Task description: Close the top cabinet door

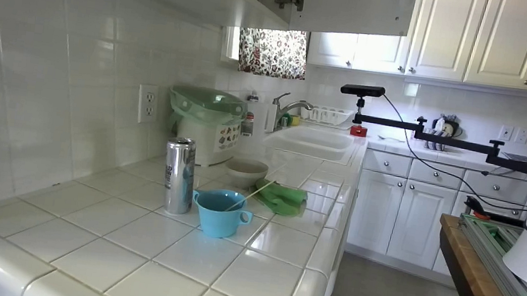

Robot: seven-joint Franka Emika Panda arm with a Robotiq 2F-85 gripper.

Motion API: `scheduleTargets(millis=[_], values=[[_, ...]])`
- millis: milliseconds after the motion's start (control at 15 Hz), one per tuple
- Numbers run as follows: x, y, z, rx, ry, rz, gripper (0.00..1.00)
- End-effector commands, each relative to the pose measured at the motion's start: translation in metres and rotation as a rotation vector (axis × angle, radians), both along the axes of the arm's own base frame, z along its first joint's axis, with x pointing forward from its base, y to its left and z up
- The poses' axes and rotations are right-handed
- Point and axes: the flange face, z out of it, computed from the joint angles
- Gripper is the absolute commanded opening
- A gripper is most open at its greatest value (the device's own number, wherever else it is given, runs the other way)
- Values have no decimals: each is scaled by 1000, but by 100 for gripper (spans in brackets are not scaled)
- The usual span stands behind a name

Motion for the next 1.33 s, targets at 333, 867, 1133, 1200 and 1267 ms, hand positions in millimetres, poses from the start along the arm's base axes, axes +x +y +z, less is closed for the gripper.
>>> scheduleTargets(millis=[333,867,1133,1200,1267], values=[[21,32,-3,-16,-2,93,100],[39,62,-4,-32,22,144,100],[51,76,-3,-33,31,173,100],[56,83,-3,-37,36,191,100],[61,91,-4,-40,42,212,100]])
